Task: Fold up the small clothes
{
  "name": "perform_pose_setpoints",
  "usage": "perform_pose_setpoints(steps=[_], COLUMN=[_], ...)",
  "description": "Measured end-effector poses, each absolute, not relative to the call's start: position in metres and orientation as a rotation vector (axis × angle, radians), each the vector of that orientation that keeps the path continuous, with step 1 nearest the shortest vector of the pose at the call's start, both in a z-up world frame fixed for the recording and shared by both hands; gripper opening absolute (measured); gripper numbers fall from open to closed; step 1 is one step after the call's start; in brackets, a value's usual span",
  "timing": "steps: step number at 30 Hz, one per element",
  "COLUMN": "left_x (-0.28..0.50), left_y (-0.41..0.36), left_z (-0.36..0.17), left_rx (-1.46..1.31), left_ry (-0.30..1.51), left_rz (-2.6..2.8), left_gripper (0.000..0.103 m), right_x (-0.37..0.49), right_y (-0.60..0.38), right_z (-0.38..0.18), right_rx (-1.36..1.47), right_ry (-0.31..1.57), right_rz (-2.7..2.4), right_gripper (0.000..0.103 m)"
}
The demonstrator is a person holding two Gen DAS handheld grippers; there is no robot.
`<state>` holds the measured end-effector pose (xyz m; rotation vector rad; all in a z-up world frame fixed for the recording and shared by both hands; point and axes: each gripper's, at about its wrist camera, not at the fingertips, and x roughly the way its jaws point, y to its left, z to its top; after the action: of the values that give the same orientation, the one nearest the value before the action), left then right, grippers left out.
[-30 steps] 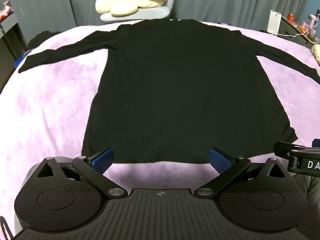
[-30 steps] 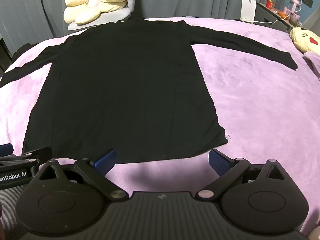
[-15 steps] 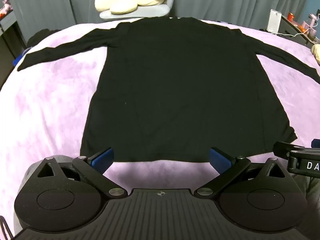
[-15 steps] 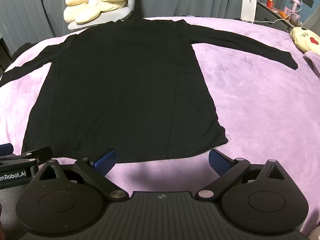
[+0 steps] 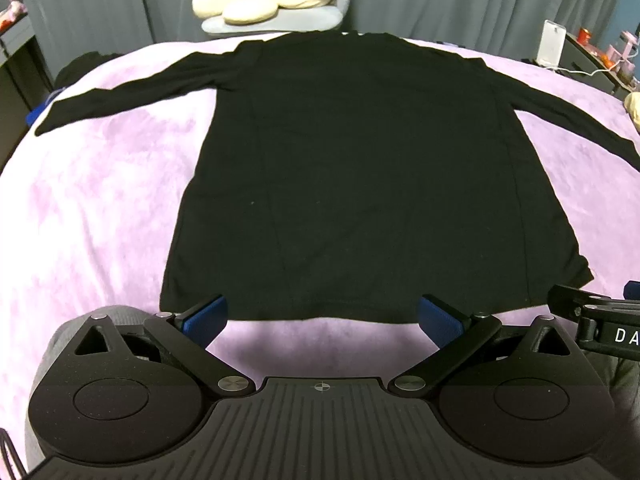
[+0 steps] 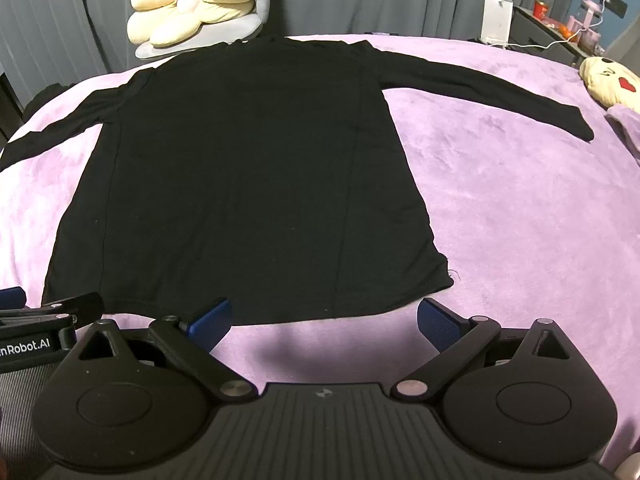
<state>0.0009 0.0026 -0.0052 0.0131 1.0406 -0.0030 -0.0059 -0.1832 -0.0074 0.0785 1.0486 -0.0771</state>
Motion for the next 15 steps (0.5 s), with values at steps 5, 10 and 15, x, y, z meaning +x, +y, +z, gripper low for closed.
perform_pose_setpoints(steps=[5,10,15], left_x=[-0.0010,0.0023,0.0022], left_y=[0.0015,0.0031,0.0036], left_z=[-0.0066,-0.0059,-0.0065], left_rx=[0.013,0.002,-0.004], left_ry=[1.043,1.049,1.052], left_rz=[-0.004,0.000,0.003], left_gripper=[0.103,0.103,0.103], right_x=[-0.0060,-0.0062,-0.0066], right_y=[-0.1831,-0.1847,-0.1863], right_z=[-0.0075,-0.0084,-0.0097], right_rx=[0.079,0.082,0.086], right_ry=[1.048,1.049,1.052], right_rz=[-0.077,-0.075,-0.076], right_gripper=[0.099,0.099,0.099])
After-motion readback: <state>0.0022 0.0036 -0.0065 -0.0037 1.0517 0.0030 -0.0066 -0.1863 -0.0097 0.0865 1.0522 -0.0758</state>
